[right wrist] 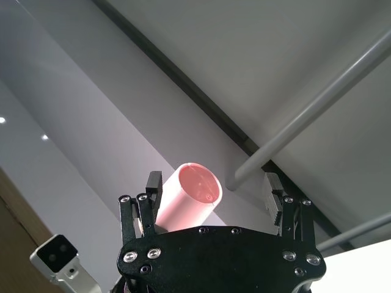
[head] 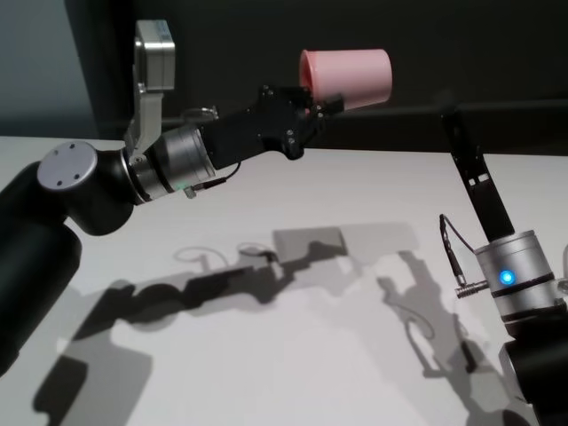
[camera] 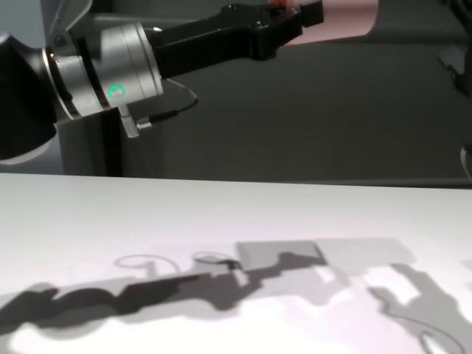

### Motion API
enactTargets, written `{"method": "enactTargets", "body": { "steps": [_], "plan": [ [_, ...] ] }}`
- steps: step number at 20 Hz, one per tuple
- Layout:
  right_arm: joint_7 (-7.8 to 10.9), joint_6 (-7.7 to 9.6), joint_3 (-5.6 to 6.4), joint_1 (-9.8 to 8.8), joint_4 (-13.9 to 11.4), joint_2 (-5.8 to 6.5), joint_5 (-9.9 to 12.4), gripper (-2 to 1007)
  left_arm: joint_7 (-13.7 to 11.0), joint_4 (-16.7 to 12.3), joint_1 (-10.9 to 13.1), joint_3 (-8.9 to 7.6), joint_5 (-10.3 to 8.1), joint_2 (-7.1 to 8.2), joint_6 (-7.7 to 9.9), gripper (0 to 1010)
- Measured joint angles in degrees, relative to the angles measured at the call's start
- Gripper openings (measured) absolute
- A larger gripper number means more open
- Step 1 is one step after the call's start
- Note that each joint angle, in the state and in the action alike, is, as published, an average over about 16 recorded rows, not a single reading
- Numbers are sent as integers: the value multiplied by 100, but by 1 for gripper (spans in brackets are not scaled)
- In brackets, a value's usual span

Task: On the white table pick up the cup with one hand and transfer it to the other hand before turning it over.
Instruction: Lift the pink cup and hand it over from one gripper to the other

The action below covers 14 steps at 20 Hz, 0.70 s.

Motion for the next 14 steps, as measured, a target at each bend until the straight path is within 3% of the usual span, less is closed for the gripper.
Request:
{"method": "enactTargets", "body": {
  "steps": [7,14],
  "plan": [
    [402,90,13,326,450,-112,578,1000,0,0,0,0,0,0,0,52],
    [704,186,-38,689,937,-203,988,1000,0,0,0,0,0,0,0,52]
  ]
}}
